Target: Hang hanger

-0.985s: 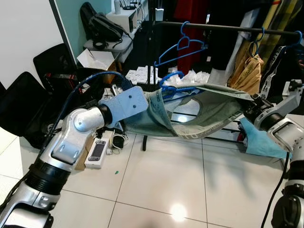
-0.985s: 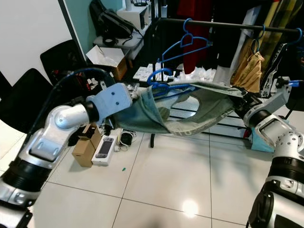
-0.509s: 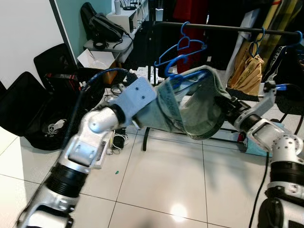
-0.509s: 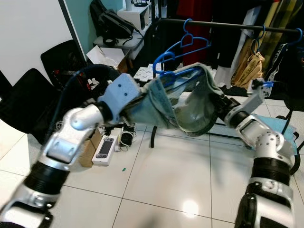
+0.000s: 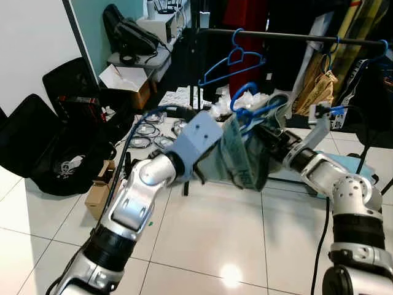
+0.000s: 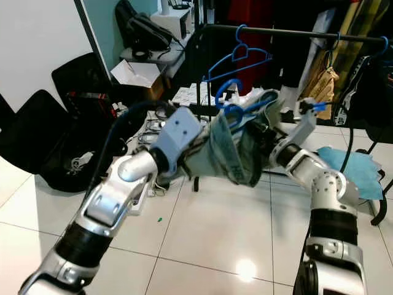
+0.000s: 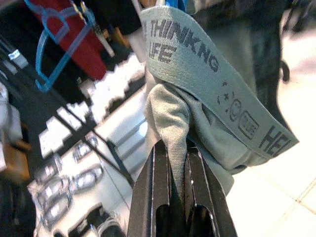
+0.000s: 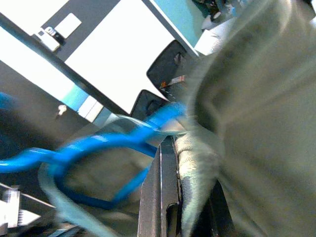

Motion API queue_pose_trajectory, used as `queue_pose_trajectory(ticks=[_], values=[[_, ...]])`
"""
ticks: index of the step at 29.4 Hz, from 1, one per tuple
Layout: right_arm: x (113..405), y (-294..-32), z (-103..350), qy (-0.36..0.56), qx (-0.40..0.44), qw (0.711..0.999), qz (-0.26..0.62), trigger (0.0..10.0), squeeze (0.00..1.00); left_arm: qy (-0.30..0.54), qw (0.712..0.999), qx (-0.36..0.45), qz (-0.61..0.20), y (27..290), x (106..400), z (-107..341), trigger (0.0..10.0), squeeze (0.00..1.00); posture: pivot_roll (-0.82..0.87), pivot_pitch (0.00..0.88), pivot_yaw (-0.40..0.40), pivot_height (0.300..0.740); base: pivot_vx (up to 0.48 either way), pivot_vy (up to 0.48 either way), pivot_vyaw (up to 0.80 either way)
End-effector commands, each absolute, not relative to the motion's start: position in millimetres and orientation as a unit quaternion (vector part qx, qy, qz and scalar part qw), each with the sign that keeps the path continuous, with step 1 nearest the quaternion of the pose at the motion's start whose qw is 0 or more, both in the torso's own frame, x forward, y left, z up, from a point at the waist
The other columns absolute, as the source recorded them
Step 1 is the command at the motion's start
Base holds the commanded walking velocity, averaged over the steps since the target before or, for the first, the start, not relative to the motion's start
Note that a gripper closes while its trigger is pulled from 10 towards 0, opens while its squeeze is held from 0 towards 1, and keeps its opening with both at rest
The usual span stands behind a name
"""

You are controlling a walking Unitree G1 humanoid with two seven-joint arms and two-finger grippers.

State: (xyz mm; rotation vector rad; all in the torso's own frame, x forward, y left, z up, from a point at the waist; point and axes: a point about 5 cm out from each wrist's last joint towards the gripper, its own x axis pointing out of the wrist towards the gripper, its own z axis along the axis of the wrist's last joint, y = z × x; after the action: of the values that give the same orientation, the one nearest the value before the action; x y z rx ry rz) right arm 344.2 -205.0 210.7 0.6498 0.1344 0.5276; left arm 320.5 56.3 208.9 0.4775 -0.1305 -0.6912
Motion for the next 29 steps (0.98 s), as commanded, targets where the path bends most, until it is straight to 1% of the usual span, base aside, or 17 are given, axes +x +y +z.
queue_pose_trajectory(ticks=[1,2,4,8,10,12,14,17,18,20,21,22,24,26,29], values=[[341.7,-201.3,213.6,0.062,0.315,0.907,0.272,0.0,0.0,-0.052,0.912,0.245,-0.324,62.4,322.4,205.5,10.0,0.0,-0.03,0.058,0.023,0.74,0.0,0.0,0.0],[341.7,-201.3,213.6,0.062,0.315,0.907,0.272,0.0,0.0,-0.052,0.912,0.245,-0.324,62.4,322.4,205.5,10.0,0.0,-0.03,0.058,0.023,0.74,0.0,0.0,0.0],[339.0,-208.8,219.2,0.05,0.306,0.912,0.268,0.0,0.0,-0.024,0.914,0.263,-0.307,76.7,327.1,197.1,10.0,0.0,-0.03,0.059,0.024,0.74,0.0,0.0,0.0],[337.8,-219.0,228.2,0.032,0.296,0.918,0.261,0.0,0.0,-0.002,0.912,0.27,-0.307,85.6,327.5,190.4,10.0,0.0,-0.03,0.06,0.024,0.74,0.0,0.0,0.0],[336.3,-234.5,237.3,0.017,0.278,0.928,0.247,0.0,0.0,0.016,0.904,0.281,-0.322,93.9,324.0,183.6,10.0,0.0,-0.04,0.061,0.021,0.74,0.0,0.0,0.0],[335.7,-239.1,239.1,0.016,0.273,0.931,0.242,0.0,0.0,0.021,0.901,0.284,-0.326,96.7,323.0,181.8,10.0,0.0,-0.04,0.061,0.021,0.74,0.0,0.0,0.0],[333.0,-251.3,242.3,0.014,0.259,0.939,0.227,0.0,0.0,0.032,0.9,0.29,-0.323,108.1,322.7,179.7,10.0,0.0,-0.04,0.063,0.019,0.74,0.0,0.0,0.0],[331.3,-257.2,243.3,0.014,0.251,0.942,0.22,0.0,0.0,0.038,0.9,0.293,-0.321,113.9,322.6,179.2,10.0,0.0,-0.03,0.065,0.018,0.74,0.0,0.0,0.0],[328.7,-264.5,243.4,0.016,0.239,0.948,0.21,0.0,0.0,0.045,0.9,0.297,-0.314,121.8,322.9,179.0,10.0,0.0,-0.03,0.066,0.019,0.74,0.0,0.0,0.0],[328.7,-264.5,243.4,0.016,0.239,0.948,0.21,0.0,0.0,0.045,0.9,0.297,-0.314,121.8,322.9,179.0,10.0,0.0,-0.03,0.066,0.019,0.74,0.0,0.0,0.0],[327.0,-268.8,243.2,0.018,0.232,0.951,0.204,0.0,0.0,0.049,0.901,0.3,-0.31,126.5,323.0,179.0,10.0,0.0,-0.03,0.066,0.019,0.74,0.0,0.0,0.0],[325.3,-266.9,239.4,0.029,0.221,0.953,0.207,0.0,0.0,0.048,0.906,0.289,-0.305,126.9,323.2,180.8,10.0,0.0,-0.04,0.067,0.02,0.74,0.0,0.0,0.0],[324.1,-255.8,230.6,0.05,0.203,0.952,0.223,0.0,0.0,0.039,0.912,0.271,-0.305,120.2,323.5,184.5,10.0,0.0,-0.04,0.066,0.019,0.74,0.0,0.0,0.0],[324.1,-255.8,230.6,0.05,0.203,0.952,0.223,0.0,0.0,0.039,0.912,0.271,-0.305,120.2,323.5,184.5,10.0,0.0,-0.04,0.066,0.019,0.74,0.0,0.0,0.0],[327.1,-243.6,218.6,0.074,0.193,0.951,0.23,0.0,0.0,0.028,0.913,0.255,-0.317,105.3,322.3,187.6,10.0,0.0,-0.03,0.061,0.018,0.74,0.0,0.0,0.0]])
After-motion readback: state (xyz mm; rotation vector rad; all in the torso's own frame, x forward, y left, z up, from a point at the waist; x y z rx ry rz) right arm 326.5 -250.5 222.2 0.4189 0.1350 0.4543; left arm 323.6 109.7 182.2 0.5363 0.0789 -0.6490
